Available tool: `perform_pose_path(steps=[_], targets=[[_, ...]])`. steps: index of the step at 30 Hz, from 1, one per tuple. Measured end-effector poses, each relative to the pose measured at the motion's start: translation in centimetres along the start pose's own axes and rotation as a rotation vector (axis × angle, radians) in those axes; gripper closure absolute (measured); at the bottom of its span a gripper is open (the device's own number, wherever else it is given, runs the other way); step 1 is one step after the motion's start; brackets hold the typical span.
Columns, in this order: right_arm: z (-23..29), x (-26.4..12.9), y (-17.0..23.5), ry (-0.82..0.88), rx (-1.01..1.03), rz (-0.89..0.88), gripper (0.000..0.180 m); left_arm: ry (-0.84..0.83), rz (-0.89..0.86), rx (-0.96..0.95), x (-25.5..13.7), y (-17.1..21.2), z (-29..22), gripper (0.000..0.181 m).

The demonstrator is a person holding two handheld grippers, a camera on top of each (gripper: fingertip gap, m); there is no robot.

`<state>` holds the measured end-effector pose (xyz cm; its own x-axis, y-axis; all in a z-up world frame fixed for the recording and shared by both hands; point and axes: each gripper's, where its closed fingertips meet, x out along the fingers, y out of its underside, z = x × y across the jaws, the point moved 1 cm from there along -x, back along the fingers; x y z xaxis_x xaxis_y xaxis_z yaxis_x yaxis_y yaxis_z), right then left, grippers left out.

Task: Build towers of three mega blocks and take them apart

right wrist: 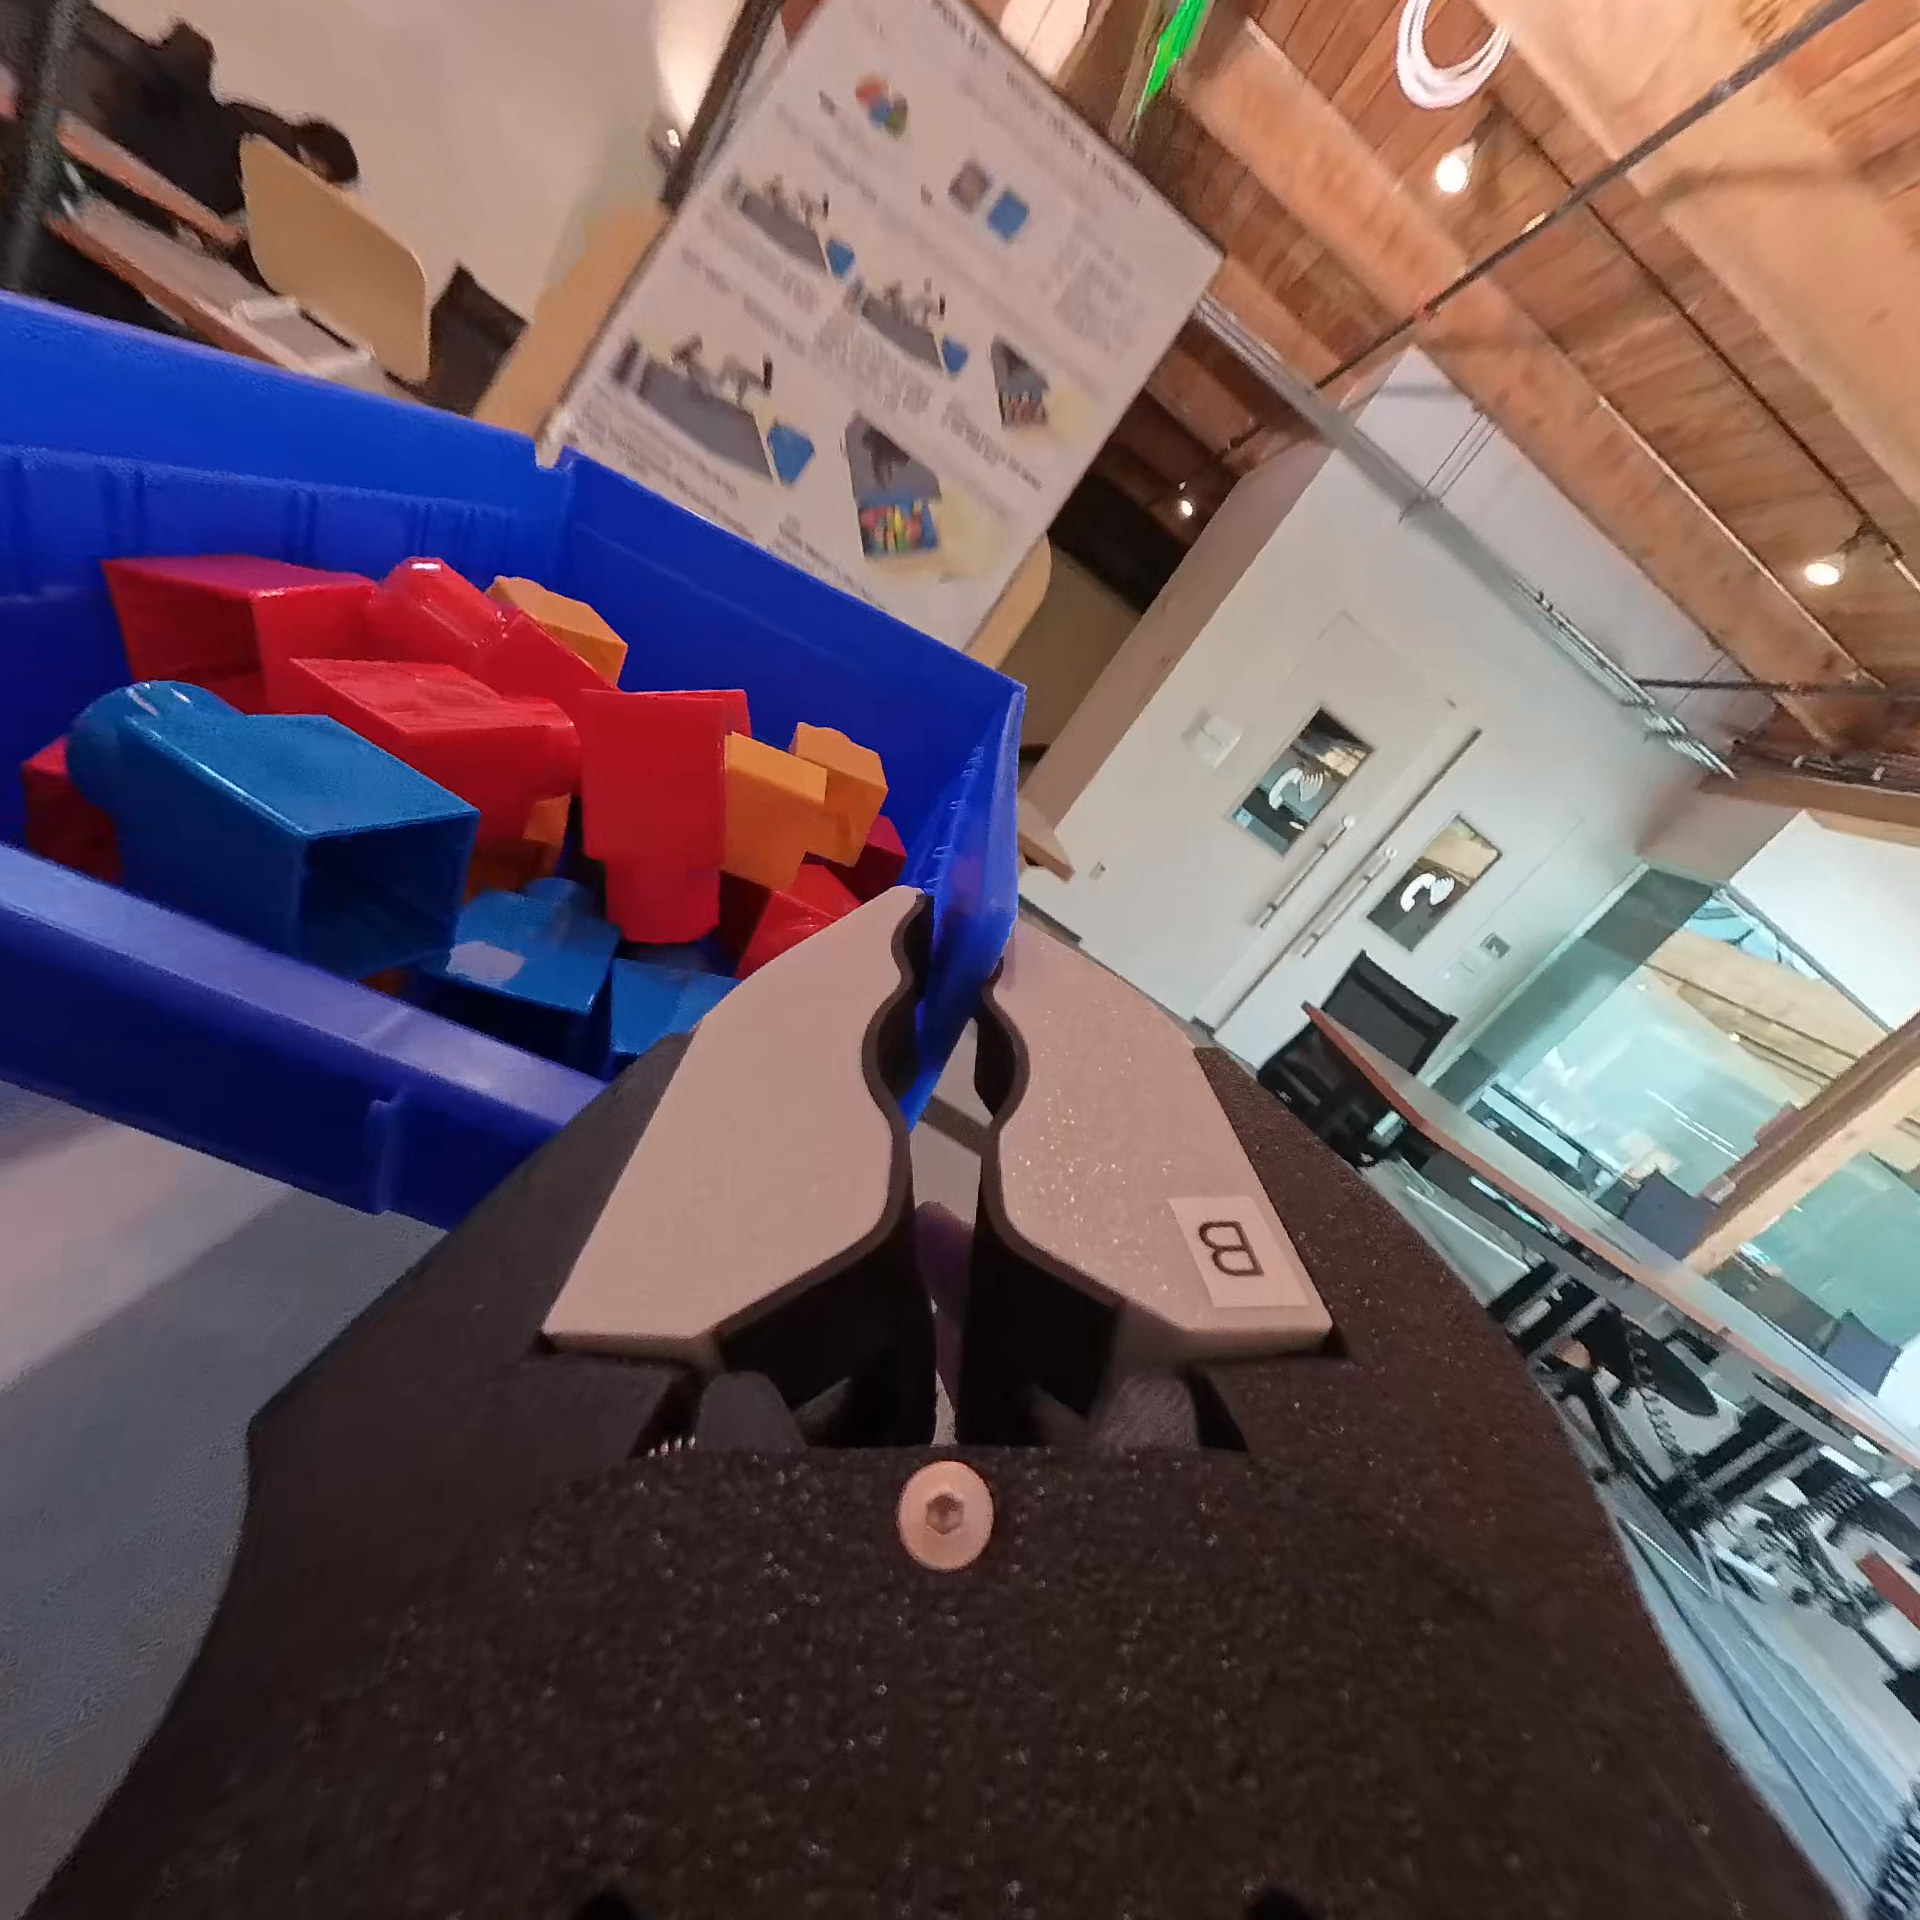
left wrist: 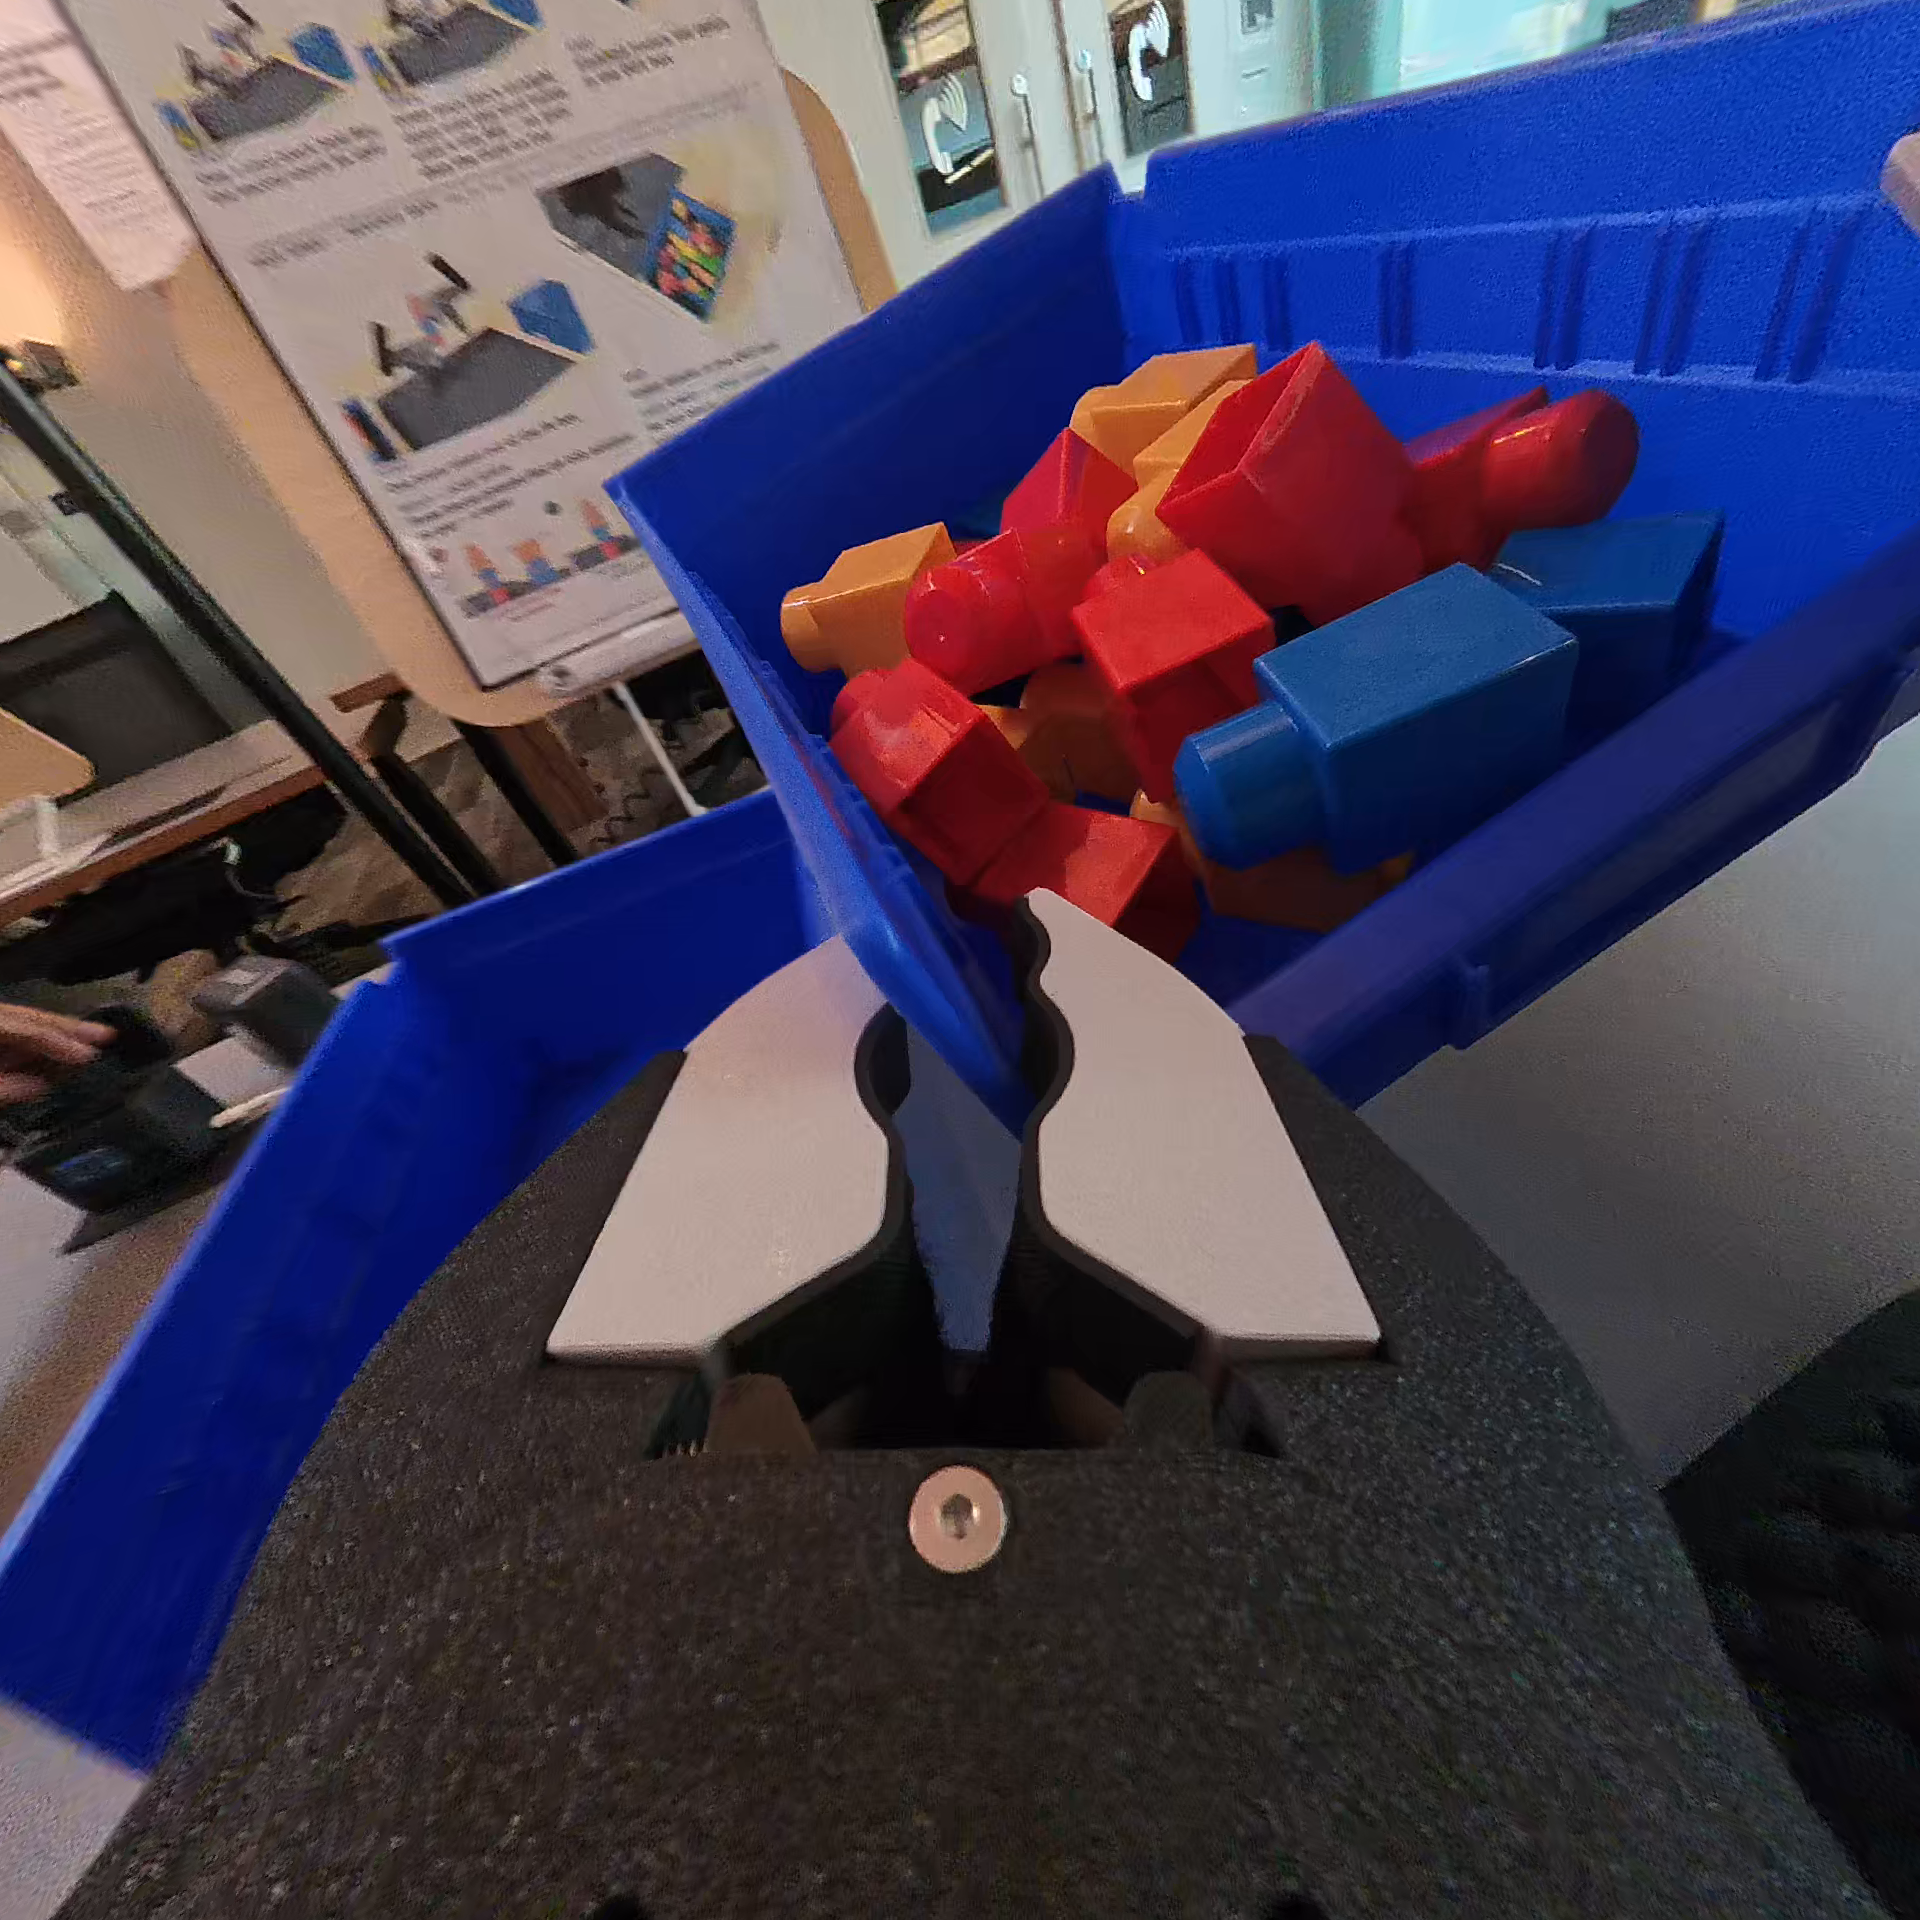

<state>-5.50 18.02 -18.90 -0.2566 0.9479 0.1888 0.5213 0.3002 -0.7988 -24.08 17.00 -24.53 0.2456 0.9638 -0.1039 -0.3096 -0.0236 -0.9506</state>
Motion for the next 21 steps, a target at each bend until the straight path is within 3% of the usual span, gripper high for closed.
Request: perform_pose_path(steps=[5, 12, 21], targets=[[4.4, 1.7, -6.4, -0.062, 0.057, -0.098, 0.175, -0.107, 0.001, 0.012, -4.5, -0.6, 6.9, 0.164], [15.4, 2.9, -13.8, -0.233, 0.118, -0.193, 0.174, -0.279, 0.109, 0.057, -13.6, 2.4, 16.9, 0.164], [28.3, -0.7, -17.8, -0.502, 0.180, -0.248, 0.172, -0.416, 0.371, 0.100, -25.6, 7.9, 22.3, 0.163]])
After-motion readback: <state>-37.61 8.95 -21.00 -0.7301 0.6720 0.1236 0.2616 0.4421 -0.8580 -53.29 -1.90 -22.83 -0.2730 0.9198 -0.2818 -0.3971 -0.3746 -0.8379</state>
